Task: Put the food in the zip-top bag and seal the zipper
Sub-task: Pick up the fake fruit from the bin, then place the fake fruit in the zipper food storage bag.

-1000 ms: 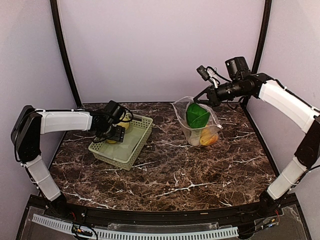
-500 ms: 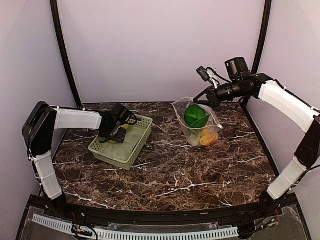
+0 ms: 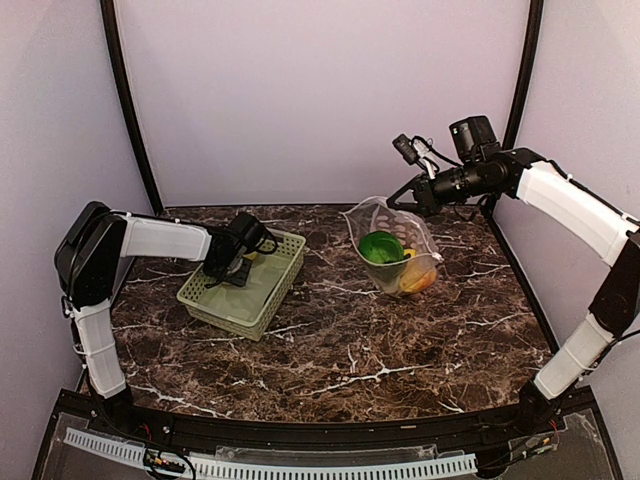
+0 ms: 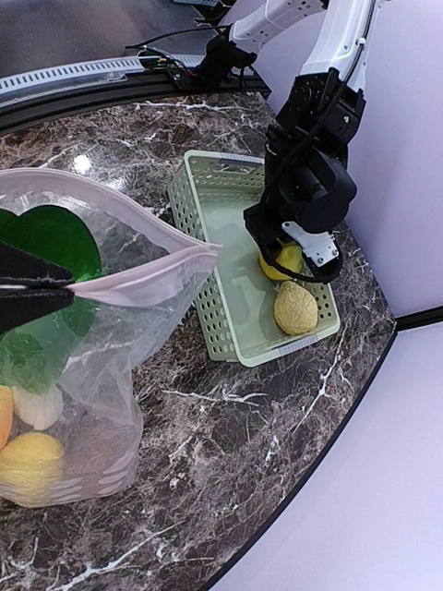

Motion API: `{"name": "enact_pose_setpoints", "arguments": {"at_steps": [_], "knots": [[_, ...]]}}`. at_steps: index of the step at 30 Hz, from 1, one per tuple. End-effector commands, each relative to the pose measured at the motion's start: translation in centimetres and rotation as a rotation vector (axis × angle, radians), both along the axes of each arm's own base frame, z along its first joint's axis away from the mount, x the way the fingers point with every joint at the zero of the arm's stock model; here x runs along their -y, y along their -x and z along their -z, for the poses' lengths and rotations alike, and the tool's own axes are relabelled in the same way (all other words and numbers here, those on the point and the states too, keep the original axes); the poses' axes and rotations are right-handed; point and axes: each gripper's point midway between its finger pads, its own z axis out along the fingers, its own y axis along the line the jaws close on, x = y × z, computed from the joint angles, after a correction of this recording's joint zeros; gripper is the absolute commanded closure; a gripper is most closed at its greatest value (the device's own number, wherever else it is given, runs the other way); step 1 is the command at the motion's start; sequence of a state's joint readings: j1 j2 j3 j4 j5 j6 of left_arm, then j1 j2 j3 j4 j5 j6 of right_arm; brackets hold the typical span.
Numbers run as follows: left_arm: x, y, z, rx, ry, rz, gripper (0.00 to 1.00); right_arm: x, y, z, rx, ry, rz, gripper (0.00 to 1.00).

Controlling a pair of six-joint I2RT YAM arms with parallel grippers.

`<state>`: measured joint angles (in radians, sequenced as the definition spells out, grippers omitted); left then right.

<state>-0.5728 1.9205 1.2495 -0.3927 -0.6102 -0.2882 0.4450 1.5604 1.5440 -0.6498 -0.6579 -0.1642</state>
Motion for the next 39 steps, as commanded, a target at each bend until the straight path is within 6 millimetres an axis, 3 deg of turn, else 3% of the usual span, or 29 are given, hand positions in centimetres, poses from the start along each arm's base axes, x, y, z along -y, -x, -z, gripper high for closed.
{"name": "enact_pose_setpoints", "arguments": {"at_steps": [1,4,7,10,13,14,15,22,25,31,32,33,34,35,36,37,38,39], "knots": [[1.1,-0.1,-2.4,0.020,0.068,0.033,0.54,-0.1,0.3,-0.7,0.040,-0.011,-0.010,1.00],[2.5,0.6,-4.3,0.042,0.112,0.070,0.57,-0.2,0.2,-0.6,0.036,-0.008,-0.009,1.00],[4.1,1.6,-7.7,0.094,0.178,0.120,0.58,-0.2,0.1,-0.5,0.035,-0.005,-0.008,1.00],[7.9,3.4,-11.4,0.164,0.228,0.265,0.59,-0.3,-0.1,-0.5,0.034,-0.003,-0.008,1.00],[12.3,5.4,-17.4,0.308,0.350,0.431,0.59,-0.3,-0.2,-0.6,0.034,-0.002,-0.008,1.00],[14.0,6.7,-18.3,0.316,0.397,0.498,0.60,-0.4,-0.2,-0.7,0.034,-0.002,-0.009,1.00],[14.8,7.2,-20.6,0.375,0.456,0.524,0.61,-0.4,-0.3,-0.6,0.033,-0.001,-0.009,1.00],[21.6,13.6,-28.4,0.557,0.869,0.847,0.67,-0.7,-0.6,-1.5,0.035,0.004,-0.015,1.00],[23.9,15.4,-29.2,0.551,0.966,0.937,0.67,-0.7,-0.7,-2.2,0.046,0.013,-0.014,1.00],[28.5,14.3,-28.8,0.500,0.983,0.914,0.68,-0.6,-0.8,-2.8,0.048,0.047,-0.010,1.00],[29.7,13.5,-28.4,0.474,0.981,0.893,0.69,-0.7,-0.8,-2.7,0.043,0.047,-0.009,1.00],[30.8,12.8,-25.7,0.405,0.937,0.874,0.69,-0.7,-0.8,-2.5,0.035,0.046,-0.009,1.00],[31.4,12.2,-27.1,0.420,0.950,0.856,0.69,-0.8,-0.8,-2.6,0.034,0.044,-0.007,1.00],[32.2,11.6,-24.9,0.367,0.914,0.840,0.70,-0.7,-0.8,-2.7,0.033,0.042,-0.005,1.00],[32.8,11.3,-25.7,0.374,0.925,0.834,0.70,-0.7,-0.8,-2.8,0.034,0.041,-0.002,1.00],[33.3,10.9,-23.8,0.332,0.895,0.822,0.70,-0.7,-0.7,-2.9,0.034,0.040,0.000,1.00],[33.7,10.5,-24.6,0.342,0.901,0.814,0.70,-0.7,-0.7,-3.0,0.036,0.039,0.002,1.00],[34.1,10.2,-22.9,0.303,0.867,0.801,0.70,-0.6,-0.7,-3.1,0.035,0.038,0.002,1.00]]}}
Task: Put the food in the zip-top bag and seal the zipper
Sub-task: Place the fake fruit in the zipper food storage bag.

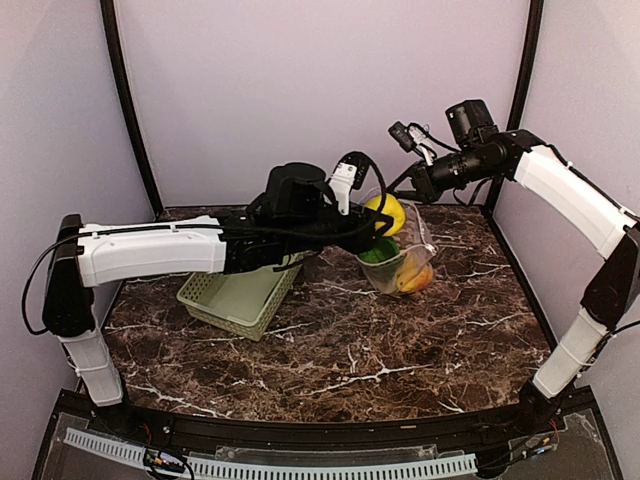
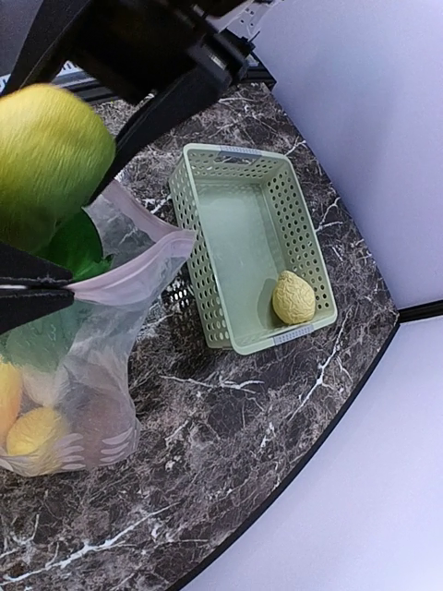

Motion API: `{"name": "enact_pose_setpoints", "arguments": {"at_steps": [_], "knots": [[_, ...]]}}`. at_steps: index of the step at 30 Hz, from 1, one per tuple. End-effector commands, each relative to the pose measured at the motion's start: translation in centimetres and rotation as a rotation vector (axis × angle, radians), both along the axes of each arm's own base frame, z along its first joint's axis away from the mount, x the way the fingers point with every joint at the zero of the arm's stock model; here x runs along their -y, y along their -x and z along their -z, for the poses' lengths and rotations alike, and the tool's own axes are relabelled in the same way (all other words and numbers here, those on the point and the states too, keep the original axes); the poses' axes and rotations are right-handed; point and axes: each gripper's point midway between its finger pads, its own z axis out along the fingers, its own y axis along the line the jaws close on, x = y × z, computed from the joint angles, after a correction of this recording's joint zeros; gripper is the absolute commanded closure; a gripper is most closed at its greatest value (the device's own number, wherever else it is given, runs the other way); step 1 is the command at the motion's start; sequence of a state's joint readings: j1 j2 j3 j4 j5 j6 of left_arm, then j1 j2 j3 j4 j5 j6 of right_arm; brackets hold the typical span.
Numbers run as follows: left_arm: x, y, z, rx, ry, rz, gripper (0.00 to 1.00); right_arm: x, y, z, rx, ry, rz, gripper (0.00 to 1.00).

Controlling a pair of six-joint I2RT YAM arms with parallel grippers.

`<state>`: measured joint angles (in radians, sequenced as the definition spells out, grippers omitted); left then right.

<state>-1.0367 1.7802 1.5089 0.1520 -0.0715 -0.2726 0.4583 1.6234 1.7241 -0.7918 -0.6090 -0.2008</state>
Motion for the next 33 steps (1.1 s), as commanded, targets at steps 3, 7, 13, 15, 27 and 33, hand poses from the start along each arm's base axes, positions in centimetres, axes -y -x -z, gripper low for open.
{"name": "enact_pose_setpoints", "arguments": {"at_steps": [3,7,13,15,27,33], "knots": [[1.5,-1.6,2.6,-0.090,-0.106,-0.050,0.70,-0.5,0.2,-1.3,0.013,-0.020,-0.004,1.00],[2.4,-2.5,3.2,-0.095,-0.107,-0.076,0.70,-0.9,0.0,-1.9,0.011,-0.038,-0.007,1.00],[3.5,-4.0,4.5,-0.112,-0.130,-0.126,0.49,-1.3,-0.3,-2.6,0.014,-0.041,-0.005,1.00],[3.5,-4.2,4.4,-0.112,-0.124,-0.133,0.34,-1.3,-0.5,-2.4,0.015,-0.038,-0.001,1.00],[1.7,-1.7,-0.5,-0.068,-0.054,-0.056,0.15,-0.9,-1.4,-1.3,0.022,0.001,0.027,1.00],[0.3,0.9,-2.0,-0.073,-0.022,0.011,0.18,-0.6,-1.9,-1.1,0.023,0.011,0.042,1.00]]}}
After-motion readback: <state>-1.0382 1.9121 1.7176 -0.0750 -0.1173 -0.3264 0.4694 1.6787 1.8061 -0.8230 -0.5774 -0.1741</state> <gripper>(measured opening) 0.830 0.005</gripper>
